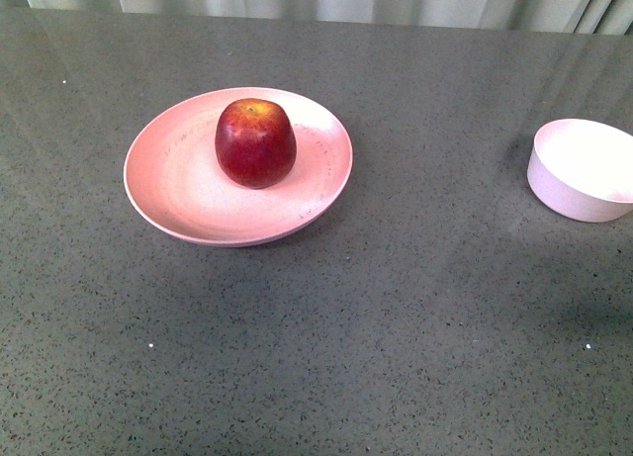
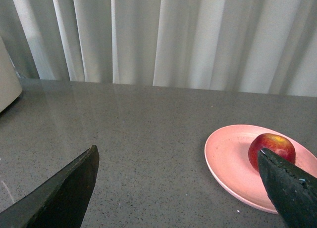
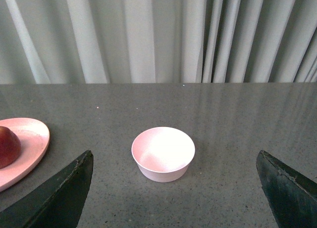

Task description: Move apple from plate to bowl

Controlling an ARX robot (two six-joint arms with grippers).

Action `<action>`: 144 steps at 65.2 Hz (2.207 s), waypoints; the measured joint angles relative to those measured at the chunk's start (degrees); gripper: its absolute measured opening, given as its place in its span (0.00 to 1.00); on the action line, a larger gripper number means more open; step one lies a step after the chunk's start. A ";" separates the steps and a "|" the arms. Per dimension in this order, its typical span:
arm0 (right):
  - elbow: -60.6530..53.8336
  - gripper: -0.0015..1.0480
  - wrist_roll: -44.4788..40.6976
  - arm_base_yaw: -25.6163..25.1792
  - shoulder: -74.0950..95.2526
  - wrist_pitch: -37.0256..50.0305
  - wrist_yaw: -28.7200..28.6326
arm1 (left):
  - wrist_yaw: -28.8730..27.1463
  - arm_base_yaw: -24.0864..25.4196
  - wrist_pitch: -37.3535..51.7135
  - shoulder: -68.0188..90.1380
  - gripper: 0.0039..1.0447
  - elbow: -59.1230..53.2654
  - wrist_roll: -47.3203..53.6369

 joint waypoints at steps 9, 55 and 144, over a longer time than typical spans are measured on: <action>0.02 0.91 0.00 0.00 0.00 0.00 0.00 | 0.00 0.00 0.00 0.00 0.92 0.00 0.00; 0.02 0.91 0.00 0.00 0.00 0.00 0.00 | 0.00 0.00 0.00 0.00 0.92 0.00 0.00; 51.60 0.84 -2.56 -13.35 112.96 19.58 -16.13 | 0.02 0.00 0.00 0.00 0.92 0.00 0.00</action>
